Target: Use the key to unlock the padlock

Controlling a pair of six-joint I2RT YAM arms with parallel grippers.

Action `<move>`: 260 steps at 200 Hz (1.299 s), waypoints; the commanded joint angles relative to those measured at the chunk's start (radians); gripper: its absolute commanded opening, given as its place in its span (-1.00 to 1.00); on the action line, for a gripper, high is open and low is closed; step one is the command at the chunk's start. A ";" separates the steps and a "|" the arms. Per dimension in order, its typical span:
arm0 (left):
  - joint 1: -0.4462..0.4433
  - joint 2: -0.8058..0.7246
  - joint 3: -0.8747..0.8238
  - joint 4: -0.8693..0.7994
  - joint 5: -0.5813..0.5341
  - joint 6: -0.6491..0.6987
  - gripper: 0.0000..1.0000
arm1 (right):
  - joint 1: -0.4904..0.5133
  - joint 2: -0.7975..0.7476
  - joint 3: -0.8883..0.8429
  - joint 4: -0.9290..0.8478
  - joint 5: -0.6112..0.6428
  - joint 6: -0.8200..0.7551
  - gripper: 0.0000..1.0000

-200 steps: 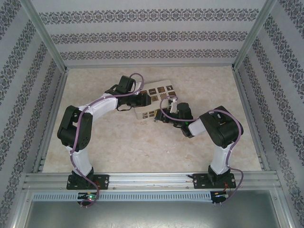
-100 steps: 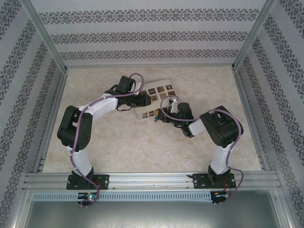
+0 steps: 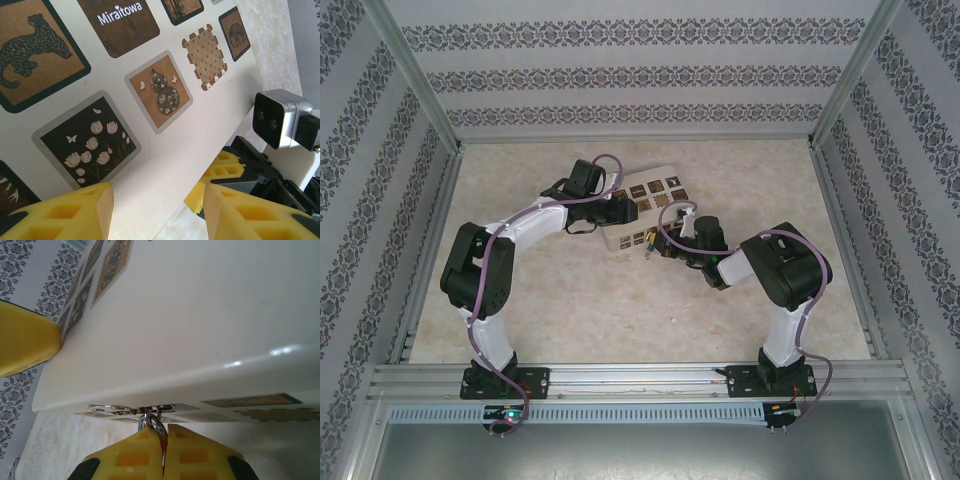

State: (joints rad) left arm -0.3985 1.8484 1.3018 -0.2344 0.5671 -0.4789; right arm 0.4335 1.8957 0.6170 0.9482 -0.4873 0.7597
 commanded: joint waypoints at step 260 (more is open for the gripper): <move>-0.048 0.000 -0.122 -0.072 0.025 -0.055 0.00 | 0.011 0.076 -0.091 0.308 0.239 0.375 -1.00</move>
State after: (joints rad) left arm -0.4088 1.8172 1.2400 -0.1730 0.5755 -0.5014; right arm 0.4343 1.9503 0.5396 1.1893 -0.3592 1.0721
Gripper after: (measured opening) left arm 0.502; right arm 0.061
